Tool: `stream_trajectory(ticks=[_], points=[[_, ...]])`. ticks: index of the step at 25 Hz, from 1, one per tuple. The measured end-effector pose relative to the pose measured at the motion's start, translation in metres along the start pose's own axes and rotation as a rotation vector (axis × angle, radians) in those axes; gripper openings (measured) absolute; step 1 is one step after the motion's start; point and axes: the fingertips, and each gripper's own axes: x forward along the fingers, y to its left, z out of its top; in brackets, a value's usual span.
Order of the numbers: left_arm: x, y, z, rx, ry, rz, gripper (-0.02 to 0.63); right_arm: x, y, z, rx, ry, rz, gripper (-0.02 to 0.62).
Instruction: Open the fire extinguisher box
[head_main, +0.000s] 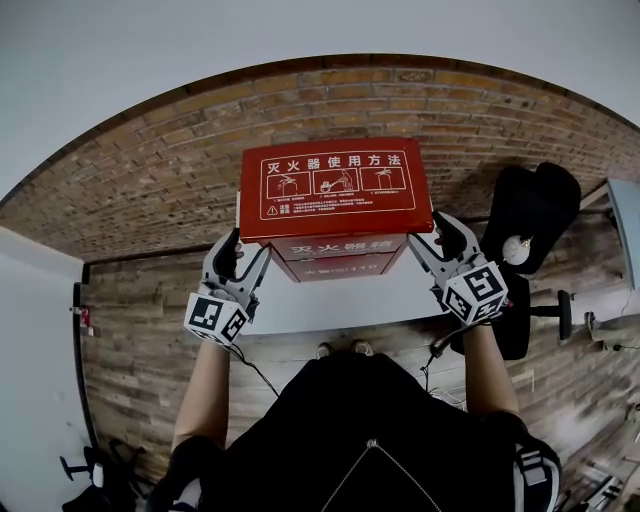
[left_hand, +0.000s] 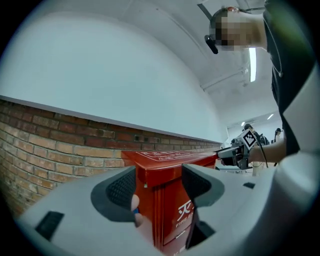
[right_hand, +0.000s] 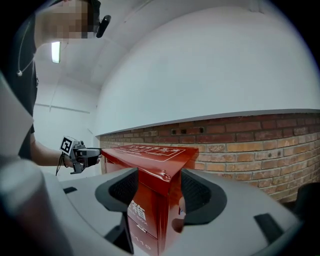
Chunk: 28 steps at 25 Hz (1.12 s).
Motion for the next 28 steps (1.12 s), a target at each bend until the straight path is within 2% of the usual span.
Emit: stream_trajectory(ticks=[8,12,18,28], points=[[0.008,0.004,0.001,-0.006,-0.014,0.035,0.319,0.005,-0.002,-0.002,-0.008,0.005,-0.02,0.255],[0.008,0.003,0.001,0.006,0.015,0.04,0.318,0.004,-0.002,-0.002,-0.016,0.028,-0.023,0.255],[0.009,-0.001,0.012,0.107,0.088,0.022,0.318,0.0,-0.001,0.013,0.002,0.05,-0.021,0.255],[0.017,0.004,0.06,0.046,0.006,-0.003,0.318,0.0,-0.011,0.063,0.113,0.024,0.027,0.255]])
